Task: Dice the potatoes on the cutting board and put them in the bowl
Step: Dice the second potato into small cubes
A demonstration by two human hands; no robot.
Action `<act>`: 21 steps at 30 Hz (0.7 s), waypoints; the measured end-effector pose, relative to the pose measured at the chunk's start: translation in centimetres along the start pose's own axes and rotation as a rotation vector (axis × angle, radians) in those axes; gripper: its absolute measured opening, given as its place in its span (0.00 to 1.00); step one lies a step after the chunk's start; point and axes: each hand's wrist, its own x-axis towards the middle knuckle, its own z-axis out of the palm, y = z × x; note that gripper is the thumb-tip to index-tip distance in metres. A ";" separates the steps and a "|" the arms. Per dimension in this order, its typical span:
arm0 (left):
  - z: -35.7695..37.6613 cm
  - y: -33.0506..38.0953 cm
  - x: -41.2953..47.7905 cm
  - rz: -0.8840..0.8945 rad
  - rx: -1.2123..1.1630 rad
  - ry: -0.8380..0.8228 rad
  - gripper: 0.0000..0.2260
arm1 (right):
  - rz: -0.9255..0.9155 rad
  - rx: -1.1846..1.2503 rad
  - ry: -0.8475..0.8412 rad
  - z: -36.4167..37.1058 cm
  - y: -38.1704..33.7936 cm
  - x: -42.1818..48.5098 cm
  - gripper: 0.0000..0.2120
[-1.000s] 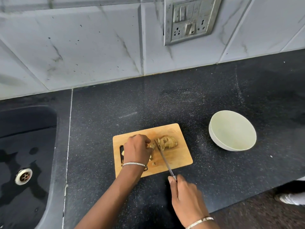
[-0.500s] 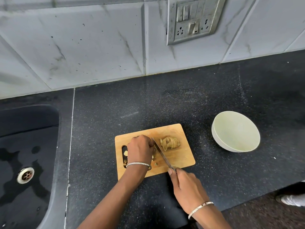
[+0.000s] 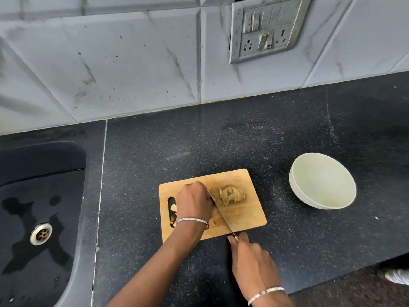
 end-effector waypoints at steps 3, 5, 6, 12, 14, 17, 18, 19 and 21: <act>-0.1 -0.1 -0.1 -0.002 -0.004 0.021 0.03 | 0.020 0.012 0.008 -0.8 0.6 -0.9 0.18; -0.6 -0.1 -0.1 -0.004 -0.023 0.005 0.02 | 0.018 0.020 0.035 -1.0 0.6 -0.9 0.18; -0.9 -0.2 -0.1 -0.009 -0.036 0.000 0.02 | 0.018 0.020 0.050 -1.1 0.5 -0.7 0.18; -2.6 -0.8 -0.5 -0.030 -0.090 0.087 0.06 | -0.001 0.011 0.042 -0.2 0.0 0.0 0.18; -3.0 -1.0 -0.7 -0.023 -0.108 0.125 0.08 | -0.022 0.055 0.001 0.2 -0.2 -0.5 0.18; -3.3 -0.9 -0.6 0.012 -0.129 0.161 0.10 | -0.024 0.112 -0.016 0.3 -0.1 -1.0 0.17; -3.4 -0.7 -0.5 0.035 -0.128 0.158 0.10 | -0.015 0.123 0.000 0.2 0.0 -1.0 0.17; -3.3 -0.6 -0.3 0.068 -0.124 0.145 0.09 | -0.007 0.124 0.016 0.0 0.1 -0.9 0.17; -3.0 -0.2 0.0 0.148 -0.117 0.092 0.08 | -0.015 0.109 0.031 -0.2 0.3 -1.0 0.17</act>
